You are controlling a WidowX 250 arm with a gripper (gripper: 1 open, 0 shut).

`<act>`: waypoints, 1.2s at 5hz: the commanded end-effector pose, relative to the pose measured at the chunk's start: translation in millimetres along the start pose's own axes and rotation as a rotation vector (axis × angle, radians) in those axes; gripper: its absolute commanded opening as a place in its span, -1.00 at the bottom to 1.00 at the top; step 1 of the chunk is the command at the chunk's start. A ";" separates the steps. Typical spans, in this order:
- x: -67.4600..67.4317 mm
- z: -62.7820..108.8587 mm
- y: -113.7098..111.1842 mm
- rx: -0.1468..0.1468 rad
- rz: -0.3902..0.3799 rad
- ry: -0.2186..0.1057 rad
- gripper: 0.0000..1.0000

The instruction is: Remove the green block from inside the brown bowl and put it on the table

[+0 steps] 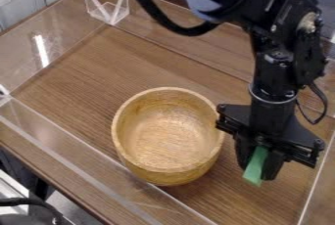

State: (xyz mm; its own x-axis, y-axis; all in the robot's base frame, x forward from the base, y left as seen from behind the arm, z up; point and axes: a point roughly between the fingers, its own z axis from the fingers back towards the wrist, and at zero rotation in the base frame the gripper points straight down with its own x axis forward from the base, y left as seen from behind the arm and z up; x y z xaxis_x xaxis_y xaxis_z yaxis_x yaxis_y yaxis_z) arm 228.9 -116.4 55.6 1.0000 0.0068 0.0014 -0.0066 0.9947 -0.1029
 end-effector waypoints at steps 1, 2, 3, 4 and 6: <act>9.1 3.8 0.6 -0.016 0.007 -0.022 -1.00; 11.0 2.0 1.7 -0.019 0.009 -0.013 1.00; 11.5 -0.1 1.8 -0.024 0.011 0.000 -1.00; 12.9 0.7 1.8 -0.028 0.015 0.008 -1.00; 17.3 5.9 2.5 -0.031 0.015 0.015 -1.00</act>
State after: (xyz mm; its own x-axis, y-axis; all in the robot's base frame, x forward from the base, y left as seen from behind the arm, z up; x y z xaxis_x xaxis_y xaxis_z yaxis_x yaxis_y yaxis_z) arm 236.5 -111.6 50.7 0.9983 0.0107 -0.0571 -0.0172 0.9933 -0.1145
